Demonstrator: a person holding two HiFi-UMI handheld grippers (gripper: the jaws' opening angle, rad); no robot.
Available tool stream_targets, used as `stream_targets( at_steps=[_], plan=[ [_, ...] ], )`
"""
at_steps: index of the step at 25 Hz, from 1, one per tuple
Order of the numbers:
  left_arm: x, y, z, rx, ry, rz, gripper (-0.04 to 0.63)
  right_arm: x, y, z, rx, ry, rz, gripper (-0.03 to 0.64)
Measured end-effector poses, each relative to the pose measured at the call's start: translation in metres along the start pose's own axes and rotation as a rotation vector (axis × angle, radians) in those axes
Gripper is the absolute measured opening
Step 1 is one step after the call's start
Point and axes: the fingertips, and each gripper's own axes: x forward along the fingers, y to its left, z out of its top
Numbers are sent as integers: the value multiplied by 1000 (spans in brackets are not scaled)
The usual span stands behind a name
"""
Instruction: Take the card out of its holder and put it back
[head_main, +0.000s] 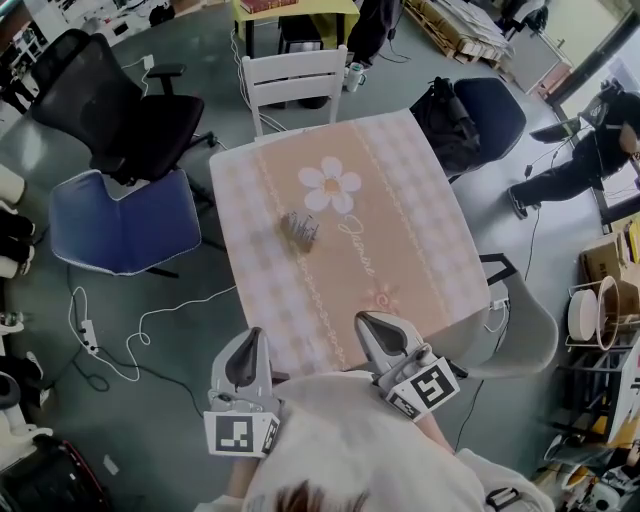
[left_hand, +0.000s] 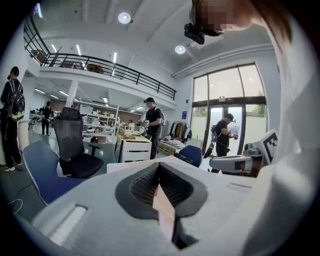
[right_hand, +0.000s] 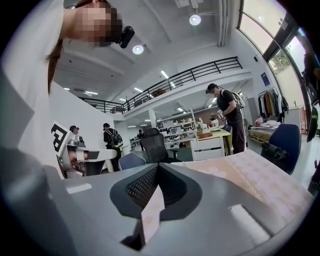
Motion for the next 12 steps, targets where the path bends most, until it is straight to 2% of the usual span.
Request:
stream_targets(
  at_steps=[4,12],
  plan=[
    [-5,6,-9,36,36,-2,0,1,3,0,-3,5,6,-2],
    [-9,11,-7,38,24,30,0,7,2,4,-22,8,30,-3]
  ],
)
